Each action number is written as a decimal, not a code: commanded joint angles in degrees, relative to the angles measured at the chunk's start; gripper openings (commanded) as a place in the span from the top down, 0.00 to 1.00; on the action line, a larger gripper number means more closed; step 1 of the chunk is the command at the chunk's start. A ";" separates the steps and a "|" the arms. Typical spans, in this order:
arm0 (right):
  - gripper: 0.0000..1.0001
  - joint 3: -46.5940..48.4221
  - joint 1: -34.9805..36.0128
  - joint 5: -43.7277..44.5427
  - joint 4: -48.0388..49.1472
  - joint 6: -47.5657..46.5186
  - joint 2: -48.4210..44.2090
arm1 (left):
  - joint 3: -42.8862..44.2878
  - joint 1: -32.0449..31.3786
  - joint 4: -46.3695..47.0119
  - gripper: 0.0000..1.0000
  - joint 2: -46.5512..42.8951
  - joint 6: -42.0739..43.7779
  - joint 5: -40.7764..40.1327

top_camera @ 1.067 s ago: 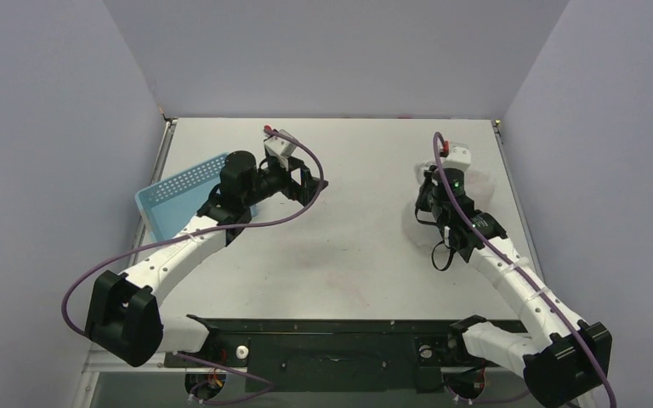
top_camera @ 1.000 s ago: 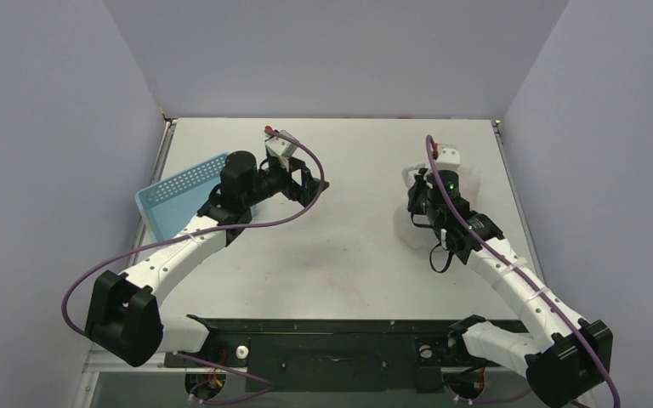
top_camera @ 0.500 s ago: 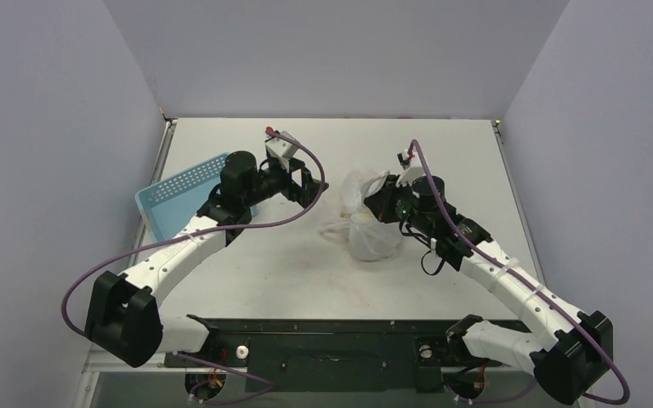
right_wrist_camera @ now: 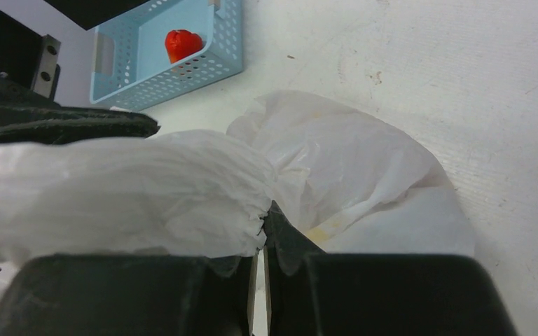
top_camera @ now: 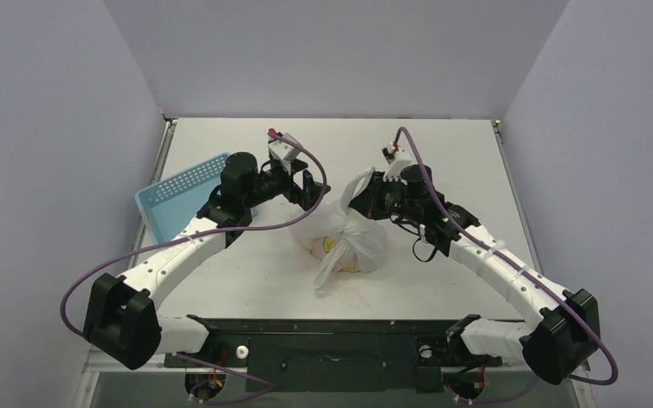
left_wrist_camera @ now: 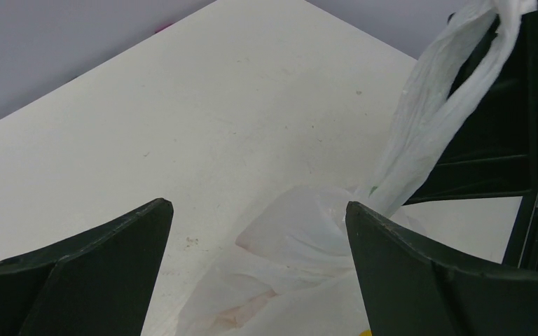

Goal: Take the fake fruits out of the plastic bag
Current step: Move the plastic bag to the center of the board, then untie the plastic bag at the center of the board.

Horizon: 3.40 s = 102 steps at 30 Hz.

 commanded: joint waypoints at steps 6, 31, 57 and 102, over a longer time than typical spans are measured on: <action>0.70 9.76 -1.74 6.29 -14.14 -8.24 7.10 | 2.87 -4.00 -3.79 0.03 1.93 6.50 1.88; 0.25 -6.66 16.20 42.62 1.24 0.84 -2.02 | 1.65 -8.54 -8.70 0.09 1.85 17.09 0.26; 1.00 -13.52 -9.04 31.12 -5.00 -8.89 -15.47 | 22.22 -26.65 0.57 0.11 25.13 -5.44 -31.36; 0.51 0.66 -7.10 15.67 -19.42 0.87 -13.25 | 0.23 -31.30 7.48 0.29 10.17 -19.22 -35.75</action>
